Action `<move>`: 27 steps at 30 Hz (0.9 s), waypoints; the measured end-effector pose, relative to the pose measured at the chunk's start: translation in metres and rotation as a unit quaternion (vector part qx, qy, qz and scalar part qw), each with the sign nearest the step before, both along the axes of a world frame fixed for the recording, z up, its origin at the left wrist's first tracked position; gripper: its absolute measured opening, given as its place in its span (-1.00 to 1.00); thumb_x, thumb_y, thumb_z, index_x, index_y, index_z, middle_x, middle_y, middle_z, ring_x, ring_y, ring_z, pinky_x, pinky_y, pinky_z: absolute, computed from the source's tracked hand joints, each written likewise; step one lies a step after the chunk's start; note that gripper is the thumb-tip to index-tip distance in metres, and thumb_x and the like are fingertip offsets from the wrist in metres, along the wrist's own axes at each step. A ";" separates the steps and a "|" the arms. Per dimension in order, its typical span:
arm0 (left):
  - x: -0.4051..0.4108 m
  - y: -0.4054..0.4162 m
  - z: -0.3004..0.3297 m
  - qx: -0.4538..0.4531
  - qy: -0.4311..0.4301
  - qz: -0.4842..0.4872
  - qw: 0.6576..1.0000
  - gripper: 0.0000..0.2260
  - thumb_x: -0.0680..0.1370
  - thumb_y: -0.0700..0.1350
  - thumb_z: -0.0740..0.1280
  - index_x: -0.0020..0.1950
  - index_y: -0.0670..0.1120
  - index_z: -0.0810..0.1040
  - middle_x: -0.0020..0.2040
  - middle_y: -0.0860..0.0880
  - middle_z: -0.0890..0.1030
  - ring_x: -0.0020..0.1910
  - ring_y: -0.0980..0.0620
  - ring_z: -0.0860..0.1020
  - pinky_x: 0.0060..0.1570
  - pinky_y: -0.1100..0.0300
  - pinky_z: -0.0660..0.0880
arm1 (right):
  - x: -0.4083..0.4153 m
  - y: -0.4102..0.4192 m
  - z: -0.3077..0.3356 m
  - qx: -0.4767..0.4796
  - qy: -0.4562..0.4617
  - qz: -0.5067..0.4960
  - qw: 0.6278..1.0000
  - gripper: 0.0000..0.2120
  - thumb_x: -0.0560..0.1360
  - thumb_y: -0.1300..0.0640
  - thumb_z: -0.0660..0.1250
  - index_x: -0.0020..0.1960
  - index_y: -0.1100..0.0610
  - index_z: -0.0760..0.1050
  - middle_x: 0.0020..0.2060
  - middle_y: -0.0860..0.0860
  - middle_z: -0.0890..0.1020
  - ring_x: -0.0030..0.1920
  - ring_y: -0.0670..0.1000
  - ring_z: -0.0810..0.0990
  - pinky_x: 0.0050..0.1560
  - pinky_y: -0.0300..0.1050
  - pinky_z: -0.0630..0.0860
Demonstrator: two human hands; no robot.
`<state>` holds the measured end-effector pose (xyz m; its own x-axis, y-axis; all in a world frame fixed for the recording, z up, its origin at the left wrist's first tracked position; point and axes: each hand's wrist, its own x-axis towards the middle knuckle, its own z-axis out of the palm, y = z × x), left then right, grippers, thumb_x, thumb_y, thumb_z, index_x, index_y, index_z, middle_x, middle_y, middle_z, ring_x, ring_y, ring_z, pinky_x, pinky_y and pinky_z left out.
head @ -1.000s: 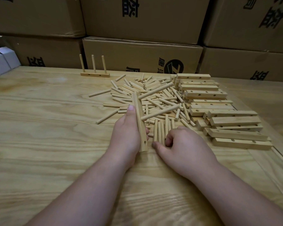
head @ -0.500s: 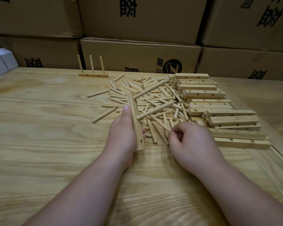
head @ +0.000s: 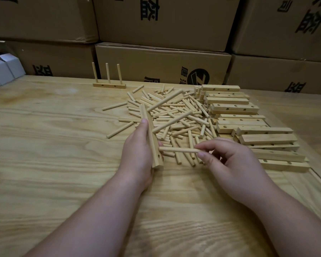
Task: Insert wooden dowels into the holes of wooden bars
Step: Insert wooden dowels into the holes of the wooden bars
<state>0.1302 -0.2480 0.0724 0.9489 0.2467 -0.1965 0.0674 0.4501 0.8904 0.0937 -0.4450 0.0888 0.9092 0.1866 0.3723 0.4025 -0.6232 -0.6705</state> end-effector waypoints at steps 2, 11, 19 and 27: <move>0.001 0.000 -0.001 0.005 -0.002 0.006 1.000 -0.63 0.59 0.25 0.26 -0.07 -0.03 0.64 -0.47 0.02 0.53 -0.53 0.07 0.48 -0.47 0.18 0.42 | 0.000 -0.001 0.001 0.001 -0.001 0.011 1.000 -0.83 0.52 0.16 0.45 0.04 -0.08 0.67 -0.10 -0.27 0.61 -0.10 -0.15 0.58 -0.15 -0.43 0.42; -0.003 -0.003 0.003 0.050 -0.032 0.022 0.998 -0.68 0.52 0.33 0.24 -0.23 0.22 0.67 -0.42 0.03 0.55 -0.39 0.01 0.50 -0.28 0.05 0.43 | -0.006 -0.005 0.009 0.005 -0.017 0.041 0.999 -0.78 0.48 0.19 0.48 0.01 -0.12 0.66 -0.07 -0.16 0.61 -0.09 -0.07 0.59 -0.16 -0.29 0.51; -0.006 -0.004 0.006 0.051 -0.029 0.019 0.998 -0.65 0.62 0.27 0.22 -0.21 0.22 0.69 -0.42 0.04 0.56 -0.40 0.06 0.52 -0.30 0.10 0.48 | -0.007 -0.004 0.011 -0.020 -0.021 0.034 0.999 -0.78 0.47 0.18 0.48 0.00 -0.13 0.66 -0.07 -0.18 0.60 -0.07 -0.09 0.58 -0.12 -0.32 0.49; -0.008 -0.006 0.005 0.084 -0.059 -0.005 0.995 -0.62 0.65 0.21 0.21 -0.19 0.08 0.68 -0.43 0.04 0.52 -0.44 0.10 0.49 -0.47 0.20 0.45 | -0.012 -0.001 0.015 -0.001 -0.010 0.045 0.999 -0.85 0.44 -0.04 0.40 -0.01 -0.10 0.68 -0.09 -0.19 0.64 -0.03 -0.12 0.60 -0.09 -0.40 0.46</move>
